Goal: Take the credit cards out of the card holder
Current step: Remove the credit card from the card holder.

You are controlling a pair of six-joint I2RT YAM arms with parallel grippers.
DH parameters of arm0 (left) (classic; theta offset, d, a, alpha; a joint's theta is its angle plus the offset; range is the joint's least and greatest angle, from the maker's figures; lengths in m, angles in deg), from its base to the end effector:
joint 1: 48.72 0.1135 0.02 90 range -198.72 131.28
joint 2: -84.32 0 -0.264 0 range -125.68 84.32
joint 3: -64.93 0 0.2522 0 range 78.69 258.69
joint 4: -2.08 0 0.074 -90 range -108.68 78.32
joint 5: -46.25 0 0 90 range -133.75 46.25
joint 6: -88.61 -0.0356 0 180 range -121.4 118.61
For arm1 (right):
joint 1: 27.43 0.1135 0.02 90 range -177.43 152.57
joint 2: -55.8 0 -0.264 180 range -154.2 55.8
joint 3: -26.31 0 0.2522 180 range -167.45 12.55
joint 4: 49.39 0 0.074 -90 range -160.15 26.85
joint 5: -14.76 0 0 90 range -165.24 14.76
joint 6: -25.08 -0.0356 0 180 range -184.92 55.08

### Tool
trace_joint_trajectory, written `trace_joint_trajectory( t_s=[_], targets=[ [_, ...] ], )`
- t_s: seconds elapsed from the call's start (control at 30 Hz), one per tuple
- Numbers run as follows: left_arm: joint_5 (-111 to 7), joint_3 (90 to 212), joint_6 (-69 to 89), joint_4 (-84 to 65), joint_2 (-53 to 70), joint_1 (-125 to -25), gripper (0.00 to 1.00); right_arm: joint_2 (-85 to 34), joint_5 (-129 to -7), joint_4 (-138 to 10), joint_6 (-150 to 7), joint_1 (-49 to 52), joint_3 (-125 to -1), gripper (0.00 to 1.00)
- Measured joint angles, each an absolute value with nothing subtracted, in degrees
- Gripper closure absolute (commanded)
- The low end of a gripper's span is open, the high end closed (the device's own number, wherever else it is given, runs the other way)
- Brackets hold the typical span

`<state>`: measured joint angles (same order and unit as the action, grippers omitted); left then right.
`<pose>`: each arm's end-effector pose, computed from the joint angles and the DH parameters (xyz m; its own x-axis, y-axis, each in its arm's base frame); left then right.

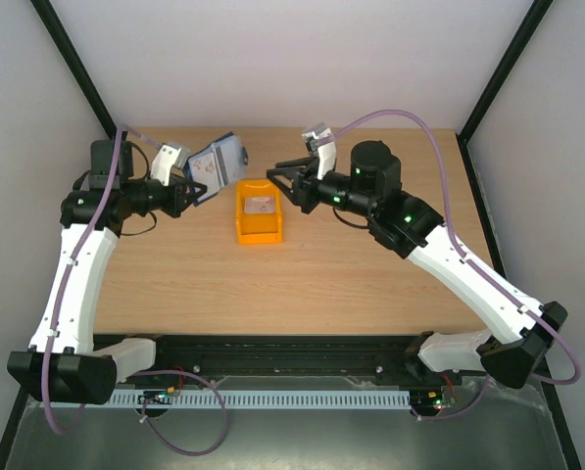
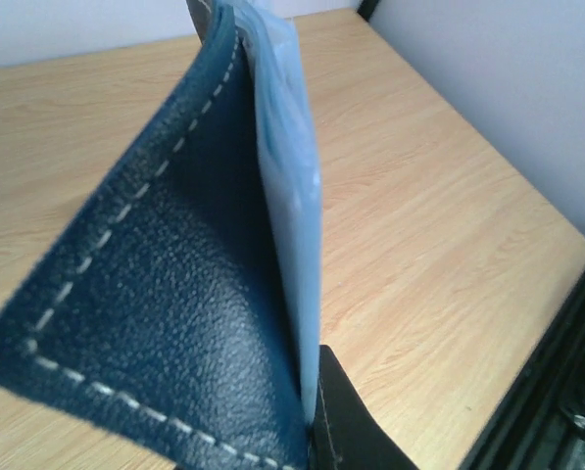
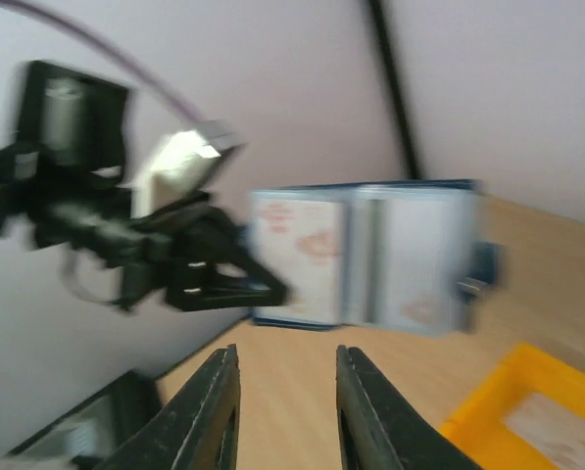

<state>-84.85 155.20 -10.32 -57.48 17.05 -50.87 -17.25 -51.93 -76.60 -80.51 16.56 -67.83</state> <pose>0.2301 -0.0321 0.3955 -0.5017 0.1359 -0.8543 0.6416 0.7209 -0.2621 0.1949 0.2077 0.4454 -0.3214 0.0328 -0.9464 -0.8664 0.3931 0.3079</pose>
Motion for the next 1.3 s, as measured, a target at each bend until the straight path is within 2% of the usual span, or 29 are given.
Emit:
trace_joint_trajectory(
  t_s=[0.1,0.23,0.57,0.7,0.9,1.0,1.1,1.2,1.3],
  targets=[
    [-88.0,155.2,-10.5,-57.5,17.1,-51.0,0.98,-17.8,-40.7,-69.7,-83.4,17.0,-65.9,0.77],
    [-95.5,155.8,-13.5,-59.8,17.1,-51.0,0.98,-20.7,-31.9,-62.9,-86.4,17.4,-64.2,0.76],
    [-109.4,160.3,-25.1,-69.9,17.1,-51.4,0.98,-26.1,-27.5,-58.6,-89.0,17.4,-64.0,0.77],
    [-111.3,160.8,-28.3,-72.6,17.1,-51.4,0.98,-27.0,-26.7,-57.7,-89.7,17.4,-64.0,0.85],
    [-112.7,161.1,-31.7,-75.2,17.1,-51.4,0.98,-27.3,-24.7,-56.1,-90.9,17.4,-64.0,0.91],
    [-112.8,161.1,-32.4,-75.8,17.1,-51.4,0.98,-27.7,-23.7,-55.2,-91.2,17.7,-64.0,0.98],
    [-112.7,161.1,-32.5,-76.4,17.1,-51.3,0.94,-28.2,-22.7,-54.5,-91.4,18.0,-64.1,0.98],
    [-112.8,161.1,-32.7,-76.5,17.1,-51.3,0.83,-28.2,-21.9,-54.0,-91.8,17.9,-64.1,0.98],
    [-113.7,161.2,-33.2,-76.7,17.1,-51.3,0.79,-28.2,-21.4,-53.4,-92.2,18.0,-64.1,0.98]
  ],
)
